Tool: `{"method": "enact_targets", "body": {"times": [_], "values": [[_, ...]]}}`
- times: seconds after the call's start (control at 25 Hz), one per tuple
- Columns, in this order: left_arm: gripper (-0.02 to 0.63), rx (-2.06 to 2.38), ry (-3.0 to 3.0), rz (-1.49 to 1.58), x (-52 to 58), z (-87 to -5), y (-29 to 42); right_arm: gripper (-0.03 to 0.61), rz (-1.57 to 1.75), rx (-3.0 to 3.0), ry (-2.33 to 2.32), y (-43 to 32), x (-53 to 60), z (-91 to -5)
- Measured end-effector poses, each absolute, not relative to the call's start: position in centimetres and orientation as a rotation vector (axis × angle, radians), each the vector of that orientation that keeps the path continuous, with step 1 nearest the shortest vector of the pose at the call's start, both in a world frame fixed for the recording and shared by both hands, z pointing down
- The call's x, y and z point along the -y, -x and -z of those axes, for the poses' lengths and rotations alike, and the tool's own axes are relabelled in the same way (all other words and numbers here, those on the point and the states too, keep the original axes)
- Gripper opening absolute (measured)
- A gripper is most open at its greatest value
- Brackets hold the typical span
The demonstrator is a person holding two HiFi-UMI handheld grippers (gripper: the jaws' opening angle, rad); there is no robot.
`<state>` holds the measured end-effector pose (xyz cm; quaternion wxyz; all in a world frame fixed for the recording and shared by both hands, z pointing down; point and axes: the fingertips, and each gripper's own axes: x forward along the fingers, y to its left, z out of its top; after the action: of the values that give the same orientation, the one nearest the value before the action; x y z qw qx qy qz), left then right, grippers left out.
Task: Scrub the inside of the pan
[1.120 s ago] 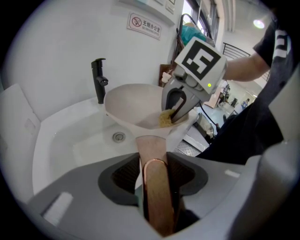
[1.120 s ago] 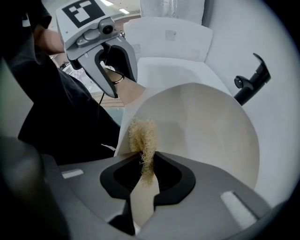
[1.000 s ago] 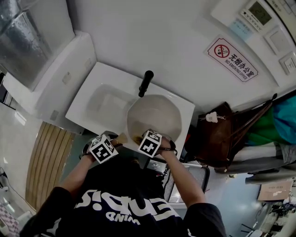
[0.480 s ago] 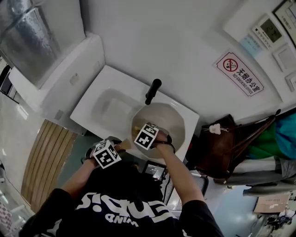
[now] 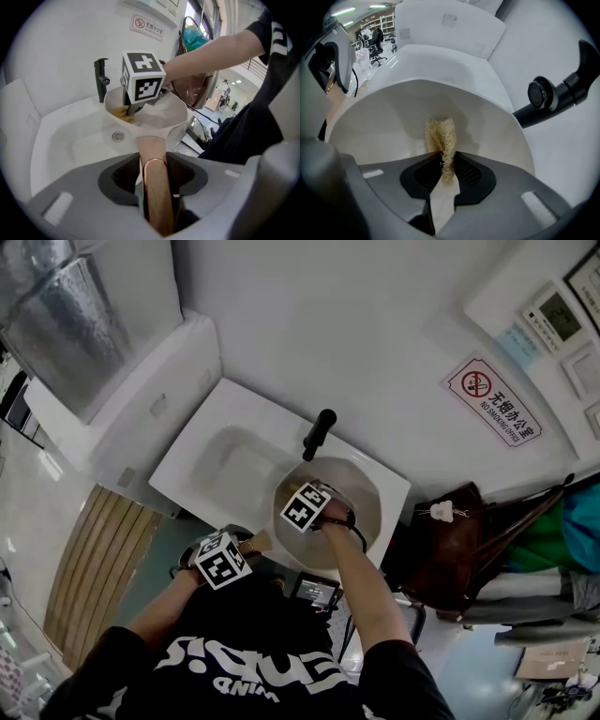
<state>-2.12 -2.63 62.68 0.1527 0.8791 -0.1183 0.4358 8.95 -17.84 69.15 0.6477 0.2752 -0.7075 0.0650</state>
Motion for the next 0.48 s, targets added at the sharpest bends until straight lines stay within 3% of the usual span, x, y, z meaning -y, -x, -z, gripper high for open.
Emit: {"method": "enact_targets", "body": {"times": [0.48], "values": [[0.176,0.312,-2.508,-1.249,2.4,-62.7,2.3,0.074,-0.041,1.383,-0.706,-16.0,21.6,-69.4]]}}
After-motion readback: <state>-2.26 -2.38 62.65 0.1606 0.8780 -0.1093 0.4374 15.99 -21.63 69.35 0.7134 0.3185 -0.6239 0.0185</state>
